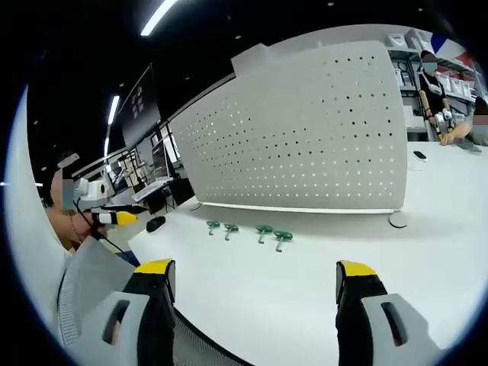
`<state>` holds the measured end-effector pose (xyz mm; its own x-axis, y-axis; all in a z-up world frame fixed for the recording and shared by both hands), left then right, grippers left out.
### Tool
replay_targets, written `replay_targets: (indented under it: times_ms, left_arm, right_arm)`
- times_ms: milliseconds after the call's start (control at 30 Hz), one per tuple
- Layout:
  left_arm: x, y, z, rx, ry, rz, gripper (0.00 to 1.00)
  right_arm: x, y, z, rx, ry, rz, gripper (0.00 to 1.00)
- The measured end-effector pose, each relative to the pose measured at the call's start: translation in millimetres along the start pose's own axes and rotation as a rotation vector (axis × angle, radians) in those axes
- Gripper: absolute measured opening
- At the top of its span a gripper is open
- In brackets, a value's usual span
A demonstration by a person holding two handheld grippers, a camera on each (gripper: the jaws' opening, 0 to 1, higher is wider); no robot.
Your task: Insert the hook assembly into the mounting plate slot until the hook locks in place.
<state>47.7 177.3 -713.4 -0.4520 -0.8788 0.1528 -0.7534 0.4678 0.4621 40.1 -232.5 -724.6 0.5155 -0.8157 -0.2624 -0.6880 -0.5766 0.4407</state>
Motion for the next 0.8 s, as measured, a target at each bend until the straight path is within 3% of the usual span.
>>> replay_targets:
  times_ms: [800]
  left_arm:
    - [1.1, -1.5, 1.3, -0.011, -0.008, 0.004, 0.76]
  right_arm:
    - [1.5, -0.8, -1.2, 0.006, -0.015, -0.001, 0.84]
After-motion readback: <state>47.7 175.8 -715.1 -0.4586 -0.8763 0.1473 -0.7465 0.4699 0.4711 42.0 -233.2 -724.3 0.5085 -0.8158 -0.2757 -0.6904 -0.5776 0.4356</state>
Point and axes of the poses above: the point that each gripper's makers call its tool centre point, and the gripper's own axes: y roughly backward along the fingers, x roughly to its right, z roughly out of its underside, the point moved 7 cm from there along y, roughly backward along the fingers, and after that the axes turned 7 degrees about -x, right-handed, at the moved point
